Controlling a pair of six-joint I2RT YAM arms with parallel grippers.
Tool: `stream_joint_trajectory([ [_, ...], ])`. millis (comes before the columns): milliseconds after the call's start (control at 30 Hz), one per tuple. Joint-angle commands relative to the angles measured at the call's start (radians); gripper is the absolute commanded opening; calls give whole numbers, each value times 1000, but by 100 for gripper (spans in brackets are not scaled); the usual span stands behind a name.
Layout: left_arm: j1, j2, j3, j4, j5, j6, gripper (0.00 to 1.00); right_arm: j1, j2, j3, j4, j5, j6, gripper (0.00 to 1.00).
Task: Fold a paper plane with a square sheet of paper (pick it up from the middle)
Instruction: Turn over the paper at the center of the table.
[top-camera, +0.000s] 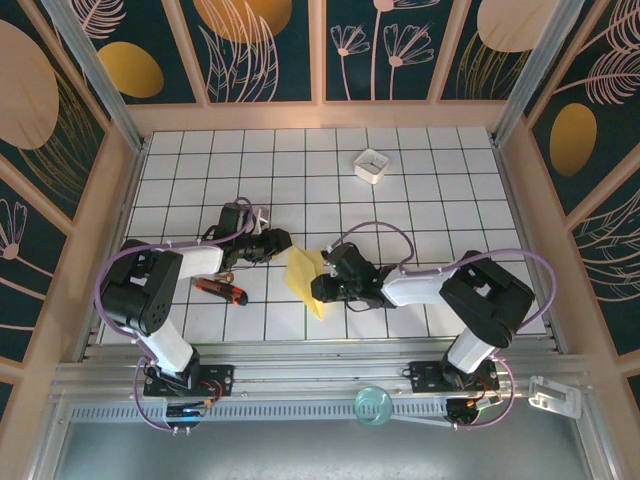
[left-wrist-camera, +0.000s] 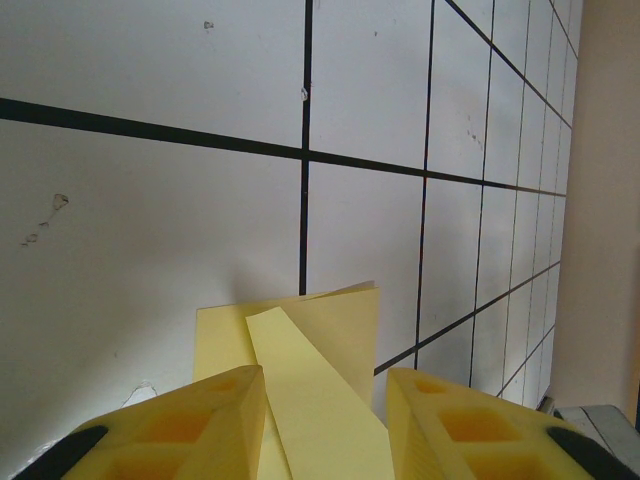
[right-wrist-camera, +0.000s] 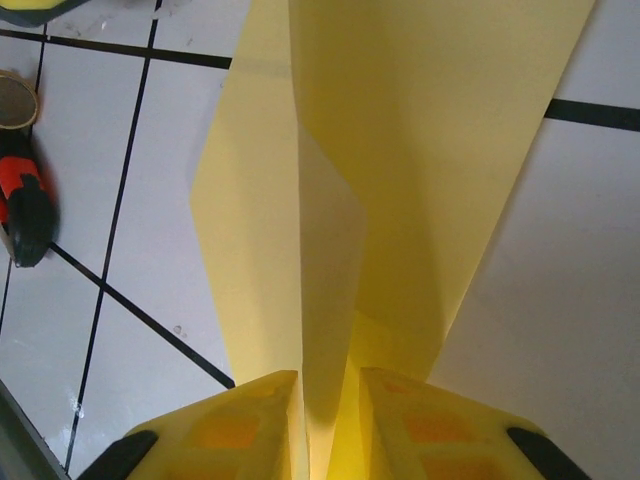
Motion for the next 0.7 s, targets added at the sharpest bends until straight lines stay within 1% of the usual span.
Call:
stream_joint_trajectory([
  [0,-1,-21,-3,-13,20,18,37,6,20,26,15,-12,-16,18],
  [133,-1,-16,9,-16,23,15,37,-5,23,23,15,-17,-11,2],
  [167,-2,-18,12,-16,25,12,38,-15,12,17,9,-17,-10,0],
  [233,-1,-33,15,-21,21,12,38,-41,-28,0,-23,-5,-19,0],
  [300,-1,-53,22,-38,8,19,38,-75,-91,-14,-93,31,-46,0],
  [400,2,-86,34,-58,-13,27,39,-143,-224,-5,-258,129,-109,0],
  [500,6,-114,45,-78,-34,32,39,-196,-329,63,-466,308,-188,0],
  [533,8,-123,48,-83,-45,32,39,-200,-353,100,-549,393,-214,0],
  [567,11,-131,49,-91,-57,34,39,-202,-366,137,-620,479,-234,0],
  [667,24,-153,53,-116,-92,43,40,-197,-359,238,-793,667,-259,0],
])
